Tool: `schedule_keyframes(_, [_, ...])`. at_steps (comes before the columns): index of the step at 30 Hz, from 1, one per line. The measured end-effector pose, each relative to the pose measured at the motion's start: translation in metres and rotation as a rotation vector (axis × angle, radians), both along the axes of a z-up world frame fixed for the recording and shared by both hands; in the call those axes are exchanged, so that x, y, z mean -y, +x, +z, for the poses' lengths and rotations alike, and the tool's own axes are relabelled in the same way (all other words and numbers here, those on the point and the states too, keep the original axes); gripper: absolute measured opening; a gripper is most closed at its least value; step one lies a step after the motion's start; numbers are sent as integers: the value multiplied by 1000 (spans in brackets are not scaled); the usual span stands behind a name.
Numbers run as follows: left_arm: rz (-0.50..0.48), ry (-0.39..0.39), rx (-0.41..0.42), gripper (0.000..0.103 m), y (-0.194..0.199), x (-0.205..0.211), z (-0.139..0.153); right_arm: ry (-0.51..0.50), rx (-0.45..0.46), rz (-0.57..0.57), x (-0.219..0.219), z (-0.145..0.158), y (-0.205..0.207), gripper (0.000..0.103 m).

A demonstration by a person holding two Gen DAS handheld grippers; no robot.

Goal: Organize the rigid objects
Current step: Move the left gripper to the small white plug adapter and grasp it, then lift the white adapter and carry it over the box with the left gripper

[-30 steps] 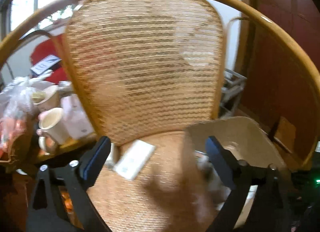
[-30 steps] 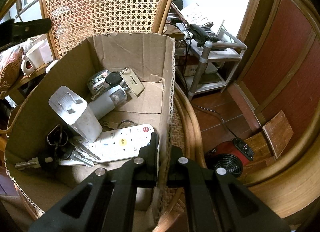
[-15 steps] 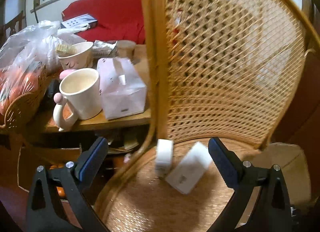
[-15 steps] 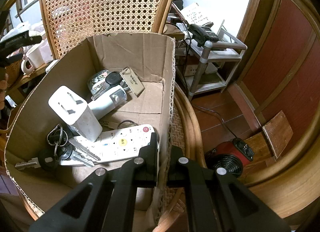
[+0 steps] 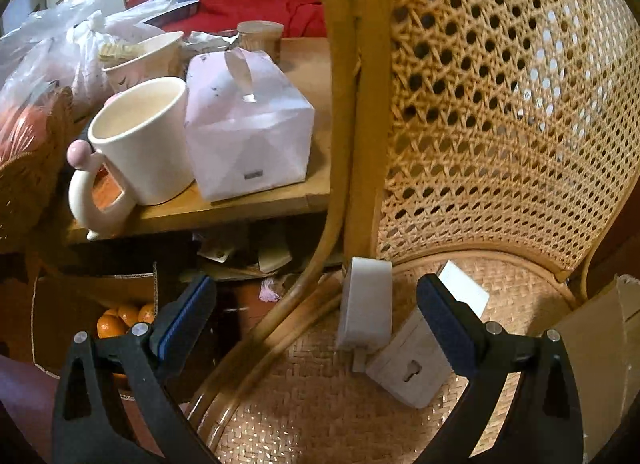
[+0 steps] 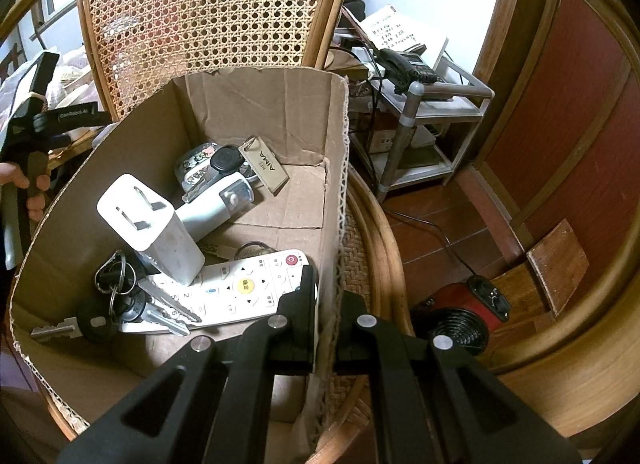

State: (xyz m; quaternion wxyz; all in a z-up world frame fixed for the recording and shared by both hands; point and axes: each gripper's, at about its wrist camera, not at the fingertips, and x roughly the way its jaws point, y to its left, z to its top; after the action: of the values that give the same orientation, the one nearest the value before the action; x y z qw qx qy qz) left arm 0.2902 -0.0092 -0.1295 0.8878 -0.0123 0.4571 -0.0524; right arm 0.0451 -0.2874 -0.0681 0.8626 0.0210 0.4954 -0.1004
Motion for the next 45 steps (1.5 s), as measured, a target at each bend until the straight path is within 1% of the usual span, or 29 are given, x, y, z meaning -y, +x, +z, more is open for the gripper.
schedule_keyframes(4, [-15,24,-35,99,4,4,-14,1,1,1,0,0,0,7])
schedule_keyframes(7, [-36,18,-39,97,5,5,-20,0,0,0,0,0,0,7])
schedule_keyframes(8, [-48,11,-40,91,5,7,-21,0,0,0,0,0,0,7])
schedule_keyframes(9, [-58,5,-45,87,4,9,-21,1,0,0,0,0,0,7])
schedule_keyframes(10, [-64,1,-57,78,4,11,-24,1,1,0,0,0,0,7])
schedule_keyframes(11, [-69,-4,-68,65,2,15,-25,1,0,0,0,0,0,7])
schedule_keyframes(12, [-80,-16,-83,58,1,18,-28,1,0,0,0,0,0,7])
schedule_keyframes(14, [-101,-18,-98,34,-1,22,-31,0,0,0,0,0,0,7])
schedule_keyframes(15, [-109,0,-99,29,-2,25,-32,1,1,0,0,0,0,7])
schedule_keyframes(16, [-115,16,-97,21,-3,27,-32,2,1,-1,0,0,0,7])
schedule_keyframes(17, [-121,24,-89,21,-6,29,-31,3,1,-1,0,0,0,7])
schedule_keyframes(20, [-132,13,-66,21,-13,30,-24,2,1,0,0,0,0,7])
schedule_keyframes(23, [-136,11,-40,21,-23,30,-11,1,1,0,0,0,0,7])
schedule_keyframes(26, [-151,27,4,21,-39,31,7,2,1,0,0,0,0,7])
schedule_keyframes(29, [-171,21,52,21,-55,32,31,2,1,0,0,0,0,7])
schedule_keyframes(32, [-187,-3,123,21,-77,34,60,1,0,0,0,0,0,7])
schedule_keyframes(37, [-242,-46,239,21,-118,55,108,0,-1,0,0,0,-1,7])
schedule_keyframes(42, [-331,-94,293,21,-156,83,138,1,0,1,0,0,-1,7])
schedule_keyframes(44, [-371,-115,287,21,-167,92,141,1,-1,1,0,0,-1,7])
schedule_keyframes(45, [-400,-139,277,21,-173,99,141,1,-1,1,0,0,-1,7])
